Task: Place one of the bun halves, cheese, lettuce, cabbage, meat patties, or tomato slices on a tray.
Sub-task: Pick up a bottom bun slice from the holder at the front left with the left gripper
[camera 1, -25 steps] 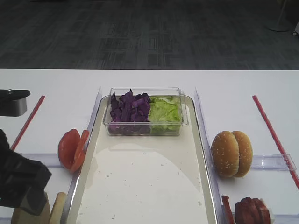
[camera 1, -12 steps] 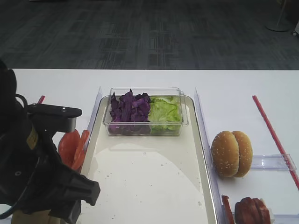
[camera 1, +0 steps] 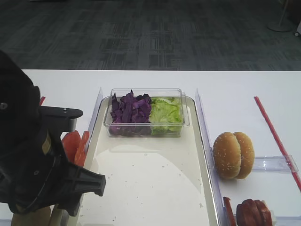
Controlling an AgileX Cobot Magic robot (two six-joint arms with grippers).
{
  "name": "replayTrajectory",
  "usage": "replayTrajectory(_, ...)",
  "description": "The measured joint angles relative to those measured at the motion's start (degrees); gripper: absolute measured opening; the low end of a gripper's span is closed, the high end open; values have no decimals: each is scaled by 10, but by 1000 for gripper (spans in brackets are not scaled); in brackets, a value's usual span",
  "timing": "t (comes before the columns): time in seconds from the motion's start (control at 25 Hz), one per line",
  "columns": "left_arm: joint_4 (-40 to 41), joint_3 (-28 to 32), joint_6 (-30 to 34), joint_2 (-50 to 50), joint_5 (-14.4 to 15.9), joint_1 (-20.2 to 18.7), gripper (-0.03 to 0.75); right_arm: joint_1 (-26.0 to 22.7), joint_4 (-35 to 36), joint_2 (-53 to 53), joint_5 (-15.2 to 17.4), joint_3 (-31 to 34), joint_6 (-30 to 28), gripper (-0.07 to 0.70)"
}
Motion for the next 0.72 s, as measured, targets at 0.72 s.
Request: replayTrajectory(0.72,-7,-1,-9,32,-5,0,287,0,0,0,0,0,0,536)
